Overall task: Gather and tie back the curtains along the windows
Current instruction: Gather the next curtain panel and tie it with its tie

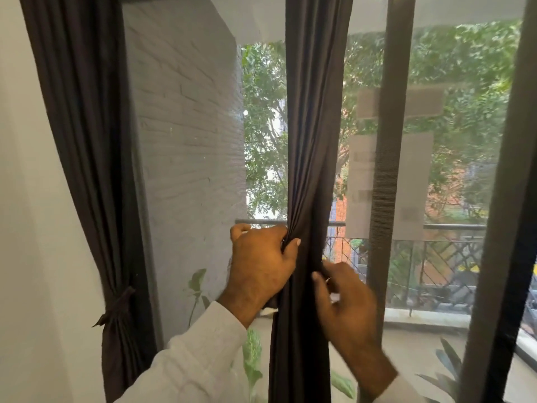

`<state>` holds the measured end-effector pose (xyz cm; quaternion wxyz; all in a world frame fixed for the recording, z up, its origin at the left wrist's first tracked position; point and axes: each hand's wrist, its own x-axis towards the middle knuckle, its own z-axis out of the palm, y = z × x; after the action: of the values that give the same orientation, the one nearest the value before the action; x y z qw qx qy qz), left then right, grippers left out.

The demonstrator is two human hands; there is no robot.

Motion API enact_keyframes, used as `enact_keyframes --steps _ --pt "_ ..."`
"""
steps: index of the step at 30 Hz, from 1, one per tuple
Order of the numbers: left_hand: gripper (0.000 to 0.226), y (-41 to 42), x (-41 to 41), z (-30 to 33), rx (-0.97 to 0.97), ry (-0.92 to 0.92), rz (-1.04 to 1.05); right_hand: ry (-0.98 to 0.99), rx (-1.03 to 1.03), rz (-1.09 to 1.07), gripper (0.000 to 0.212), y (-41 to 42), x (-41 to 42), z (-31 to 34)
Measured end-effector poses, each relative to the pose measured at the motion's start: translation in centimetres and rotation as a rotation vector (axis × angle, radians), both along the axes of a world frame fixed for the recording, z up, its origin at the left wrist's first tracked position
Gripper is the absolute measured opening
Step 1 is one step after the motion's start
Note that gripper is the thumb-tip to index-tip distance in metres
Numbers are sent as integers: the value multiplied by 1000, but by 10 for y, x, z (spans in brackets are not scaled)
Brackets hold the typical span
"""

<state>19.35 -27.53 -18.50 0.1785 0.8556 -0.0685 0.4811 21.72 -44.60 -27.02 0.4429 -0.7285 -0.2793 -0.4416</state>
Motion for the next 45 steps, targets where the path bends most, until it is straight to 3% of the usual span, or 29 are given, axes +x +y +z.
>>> enact_keyframes --steps 4,6,8,10,12,14,15,18,21,24,28,31,34,38,45 --pt "51 -2 2 0 -118 43 -317 -48 -379 -47 54 9 3 -11" --pt "50 5 3 -1 -148 94 -346 -94 -403 62 48 1 8 -5" --pt "42 15 4 0 -233 146 -379 -98 -284 218 38 -9 10 0" --pt "34 21 2 2 -293 183 -425 -31 -14 175 26 -13 14 6" --pt "29 23 0 4 -318 214 -450 210 192 157 25 -13 28 16" --pt "26 22 -3 6 -320 239 -439 489 259 299 30 -11 41 23" --pt "26 22 -4 7 -306 238 -401 492 243 283 21 -10 43 23" --pt "33 23 -4 7 -177 164 -133 209 157 64 6 -9 24 19" --pt "46 15 -1 5 -159 115 -130 -73 -86 69 15 5 5 4" --pt "58 7 -3 5 -218 174 -287 -130 -259 -6 34 13 9 -3" --pt "42 18 2 10 -239 288 -322 -118 -454 92 46 -1 14 -3" --pt "32 28 7 10 -409 335 -449 -24 -224 305 43 -11 17 -3" --pt "31 32 7 11 -531 403 -634 134 101 216 18 -13 21 2" --pt "27 31 3 17 -533 478 -661 355 172 354 15 -1 19 0" --pt "24 35 1 18 -397 464 -389 336 136 456 22 5 24 0"
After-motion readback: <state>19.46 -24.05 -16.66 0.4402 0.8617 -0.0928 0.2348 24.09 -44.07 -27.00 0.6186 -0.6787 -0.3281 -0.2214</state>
